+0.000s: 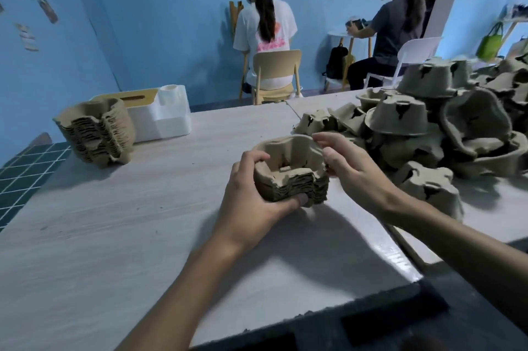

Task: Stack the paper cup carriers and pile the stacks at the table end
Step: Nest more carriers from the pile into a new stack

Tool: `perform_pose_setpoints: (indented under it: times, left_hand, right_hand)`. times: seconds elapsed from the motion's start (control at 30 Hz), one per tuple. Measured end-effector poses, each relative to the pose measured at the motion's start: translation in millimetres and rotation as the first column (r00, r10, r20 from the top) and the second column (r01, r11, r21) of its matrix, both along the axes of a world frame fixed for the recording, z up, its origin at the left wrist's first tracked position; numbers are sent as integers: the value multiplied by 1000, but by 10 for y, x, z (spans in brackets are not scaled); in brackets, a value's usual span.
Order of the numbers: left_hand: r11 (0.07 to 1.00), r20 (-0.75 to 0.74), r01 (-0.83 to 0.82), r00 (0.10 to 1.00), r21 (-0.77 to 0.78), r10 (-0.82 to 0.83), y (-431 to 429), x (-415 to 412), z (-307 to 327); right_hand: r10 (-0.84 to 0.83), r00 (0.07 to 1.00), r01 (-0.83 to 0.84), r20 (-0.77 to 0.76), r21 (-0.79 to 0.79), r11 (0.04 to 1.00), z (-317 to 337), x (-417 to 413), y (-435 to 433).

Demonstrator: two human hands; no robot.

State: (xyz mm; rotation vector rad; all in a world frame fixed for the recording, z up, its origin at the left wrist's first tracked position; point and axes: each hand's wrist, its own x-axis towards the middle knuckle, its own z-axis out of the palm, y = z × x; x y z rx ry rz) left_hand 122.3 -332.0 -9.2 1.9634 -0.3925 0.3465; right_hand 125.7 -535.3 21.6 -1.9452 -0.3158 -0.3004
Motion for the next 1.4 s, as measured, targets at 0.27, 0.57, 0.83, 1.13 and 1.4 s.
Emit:
perform_pose_setpoints:
  times: [0.27, 0.57, 0.83, 1.13, 1.4]
  left_hand:
    - [999, -11, -36, 999, 27, 36, -569, -740, 39]
    - [993, -32, -47, 998, 108, 50, -619, -762, 39]
    - [997, 50, -22, 999, 80, 18, -543, -754, -171]
    - [997, 122, -68, 991, 47, 61, -499, -694, -211]
    - [994, 103, -104, 989, -14, 105, -351, -664, -233]
  right_hand:
    - [-92, 959, 158, 267, -237, 959, -71, -693, -819]
    - [-286, 953, 288, 97, -582, 761, -137, -685, -1539]
    - [-277, 958, 241, 78, -745, 622, 40, -612, -1262]
    - [-207, 936, 322, 283, -462, 826, 146, -822, -1171]
    - [-288, 883, 328, 371, -50, 943, 201, -621, -831]
